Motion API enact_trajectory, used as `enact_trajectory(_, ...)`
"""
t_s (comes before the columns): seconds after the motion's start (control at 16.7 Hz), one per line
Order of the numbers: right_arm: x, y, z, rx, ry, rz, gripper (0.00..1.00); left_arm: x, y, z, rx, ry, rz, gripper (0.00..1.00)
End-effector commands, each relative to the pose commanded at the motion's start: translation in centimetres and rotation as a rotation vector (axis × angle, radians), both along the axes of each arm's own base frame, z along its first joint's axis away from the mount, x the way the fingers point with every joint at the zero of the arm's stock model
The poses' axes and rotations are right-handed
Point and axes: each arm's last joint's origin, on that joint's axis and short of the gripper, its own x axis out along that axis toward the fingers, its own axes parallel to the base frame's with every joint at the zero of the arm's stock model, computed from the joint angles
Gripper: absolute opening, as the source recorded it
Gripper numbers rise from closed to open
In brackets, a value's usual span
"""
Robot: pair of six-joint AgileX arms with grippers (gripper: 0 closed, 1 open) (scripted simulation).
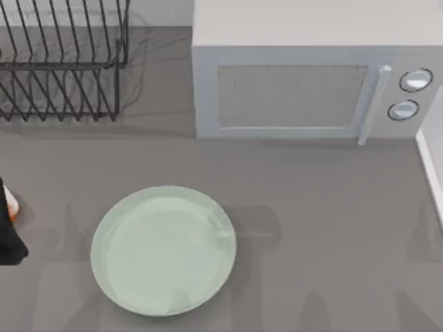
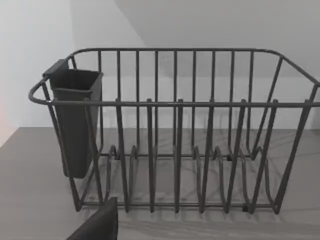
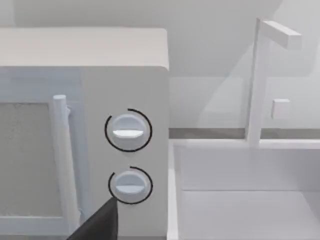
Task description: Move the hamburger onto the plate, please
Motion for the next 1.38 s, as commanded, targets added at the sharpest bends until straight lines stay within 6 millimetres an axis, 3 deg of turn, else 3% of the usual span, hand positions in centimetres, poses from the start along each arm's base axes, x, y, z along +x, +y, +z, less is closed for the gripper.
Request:
enact_trajectory(0.24, 0.0, 0.0, 0.0, 0.000, 0.000, 0.000, 1.00, 0.0, 0.0, 0.6, 0.021, 0.022, 0.000, 1.00)
enact_trajectory(0.6, 0.0, 0.0, 0.0, 0.000, 0.000, 0.000, 1.00, 1.8, 0.5, 5.2, 0.215, 0.298, -0.001, 1.00)
enact_trajectory(0.9, 0.0, 0.0, 0.0, 0.000, 0.000, 0.000, 1.00, 8.2, 1.5, 7.1, 0.420, 0.768, -0.110, 1.00)
enact_trajectory(1.14, 0.0, 0.0, 0.0, 0.000, 0.000, 0.000, 1.00, 14.4, 2.7, 6.1, 0.541, 1.105, -0.283, 1.00)
enact_trajectory(1.38, 0.0, 0.0, 0.0, 0.000, 0.000, 0.000, 1.00, 19.5, 4.0, 4.0, 0.611, 1.327, -0.464, 1.00)
